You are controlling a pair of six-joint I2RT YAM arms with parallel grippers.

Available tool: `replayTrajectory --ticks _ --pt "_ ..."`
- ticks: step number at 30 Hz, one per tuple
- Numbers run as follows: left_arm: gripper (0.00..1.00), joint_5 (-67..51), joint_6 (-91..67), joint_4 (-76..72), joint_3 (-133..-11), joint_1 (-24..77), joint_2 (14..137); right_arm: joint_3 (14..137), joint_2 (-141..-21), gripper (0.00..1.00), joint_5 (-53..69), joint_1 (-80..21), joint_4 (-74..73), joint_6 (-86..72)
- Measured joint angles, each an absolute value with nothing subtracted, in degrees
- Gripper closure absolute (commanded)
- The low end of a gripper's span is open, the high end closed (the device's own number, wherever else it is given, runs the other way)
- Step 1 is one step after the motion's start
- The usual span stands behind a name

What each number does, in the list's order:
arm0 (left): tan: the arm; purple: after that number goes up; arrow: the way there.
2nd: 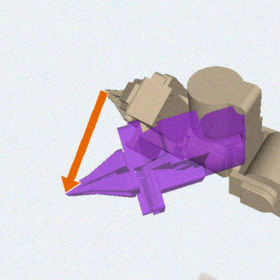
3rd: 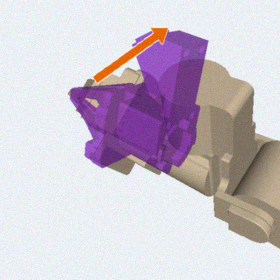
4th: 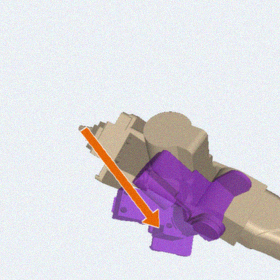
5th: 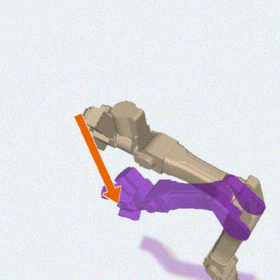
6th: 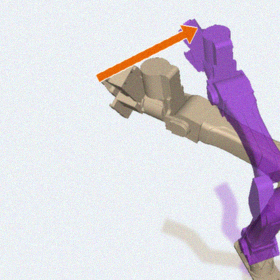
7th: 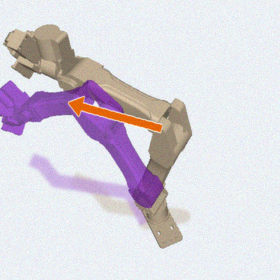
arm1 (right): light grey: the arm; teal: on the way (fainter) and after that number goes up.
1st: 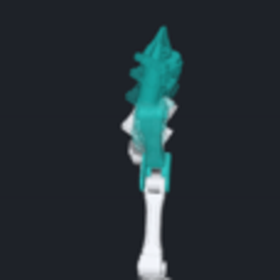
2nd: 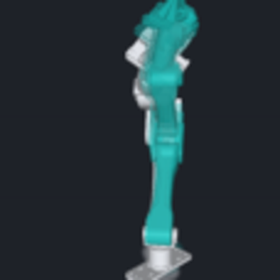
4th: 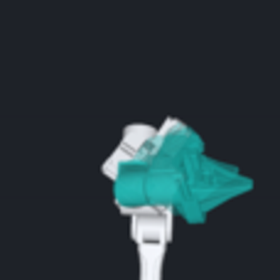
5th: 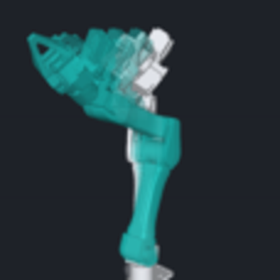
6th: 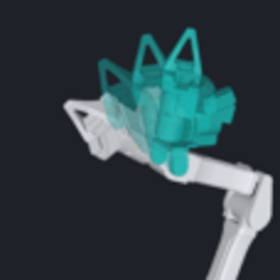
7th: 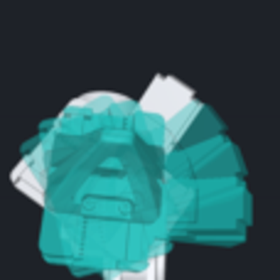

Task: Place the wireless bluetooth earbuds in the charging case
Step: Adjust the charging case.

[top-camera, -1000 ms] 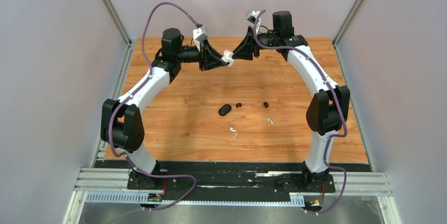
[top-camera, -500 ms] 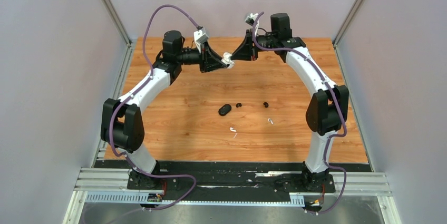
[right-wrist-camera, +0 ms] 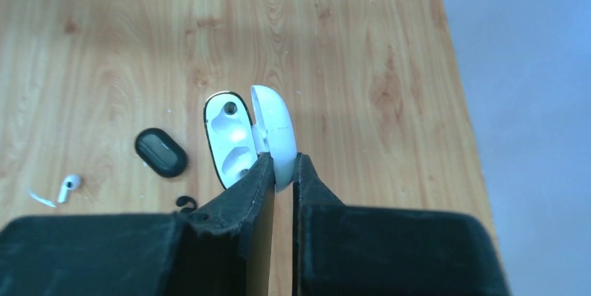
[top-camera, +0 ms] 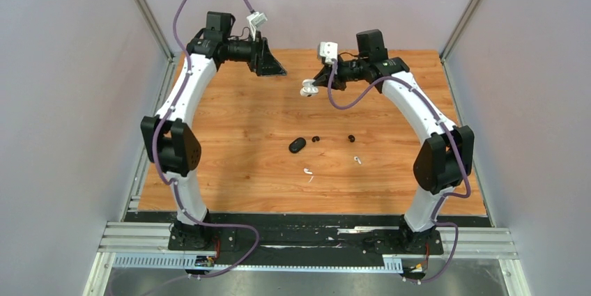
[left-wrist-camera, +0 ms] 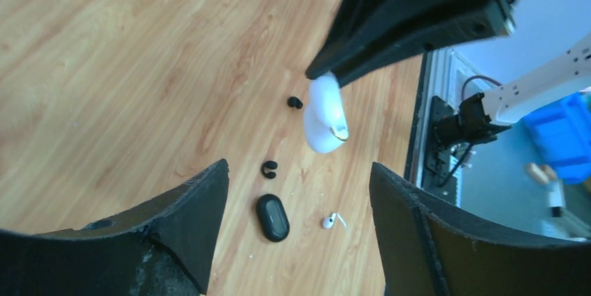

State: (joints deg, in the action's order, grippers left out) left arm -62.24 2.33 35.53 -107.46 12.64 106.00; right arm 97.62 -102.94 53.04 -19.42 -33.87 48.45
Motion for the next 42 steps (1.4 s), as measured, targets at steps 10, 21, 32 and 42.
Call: replayTrajectory --ticks 10,21,32,42 --pt "0.20 -68.31 -7.35 47.53 -115.63 11.92 121.80 94.43 -102.13 1.00 46.81 -24.69 -34.52 64.99" --pt "0.36 -69.52 -6.07 53.25 -116.86 13.61 122.19 96.51 -103.70 1.00 44.23 -27.05 -34.94 67.18" --pt "0.50 -68.29 -0.43 58.98 -118.83 15.29 122.23 98.56 -105.80 1.00 42.44 -28.49 -36.67 67.26" --pt "0.55 -67.99 0.34 59.07 -118.98 15.35 122.85 99.07 -105.82 1.00 42.13 -29.08 -37.30 67.29"
